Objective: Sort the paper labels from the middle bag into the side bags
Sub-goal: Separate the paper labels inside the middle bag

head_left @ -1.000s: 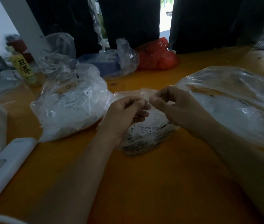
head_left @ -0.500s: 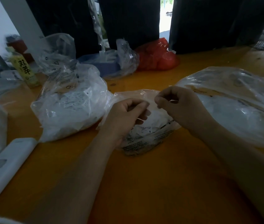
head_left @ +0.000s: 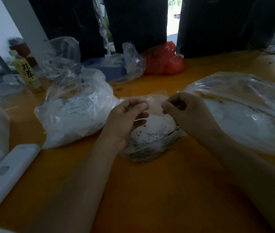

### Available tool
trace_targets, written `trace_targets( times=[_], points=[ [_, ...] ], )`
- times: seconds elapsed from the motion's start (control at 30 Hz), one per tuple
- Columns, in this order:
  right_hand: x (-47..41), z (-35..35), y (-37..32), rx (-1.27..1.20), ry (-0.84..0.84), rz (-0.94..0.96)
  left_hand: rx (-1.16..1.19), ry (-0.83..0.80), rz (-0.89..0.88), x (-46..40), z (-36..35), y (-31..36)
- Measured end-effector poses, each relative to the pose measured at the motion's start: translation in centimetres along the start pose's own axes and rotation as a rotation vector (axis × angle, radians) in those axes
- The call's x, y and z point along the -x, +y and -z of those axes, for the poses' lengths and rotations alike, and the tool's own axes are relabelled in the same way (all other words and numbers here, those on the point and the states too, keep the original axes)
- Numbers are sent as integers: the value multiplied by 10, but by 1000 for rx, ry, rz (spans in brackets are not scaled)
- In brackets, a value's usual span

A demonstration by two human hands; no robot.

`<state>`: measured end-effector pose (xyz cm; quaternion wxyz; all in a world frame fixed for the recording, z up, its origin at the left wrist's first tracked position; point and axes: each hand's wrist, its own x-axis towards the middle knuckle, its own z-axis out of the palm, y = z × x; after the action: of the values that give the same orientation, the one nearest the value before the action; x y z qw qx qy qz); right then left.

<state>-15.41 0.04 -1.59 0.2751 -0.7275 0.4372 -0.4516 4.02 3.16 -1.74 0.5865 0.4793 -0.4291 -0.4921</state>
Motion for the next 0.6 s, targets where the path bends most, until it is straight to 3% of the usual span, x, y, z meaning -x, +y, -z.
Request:
trace_targets(
  times=[0.3, 0.6],
  points=[
    [4, -2, -2, 57, -92, 64, 186, 56, -29, 1, -6, 3],
    [3, -1, -4, 7, -60, 48, 12, 35, -81, 3, -5, 1]
  ],
)
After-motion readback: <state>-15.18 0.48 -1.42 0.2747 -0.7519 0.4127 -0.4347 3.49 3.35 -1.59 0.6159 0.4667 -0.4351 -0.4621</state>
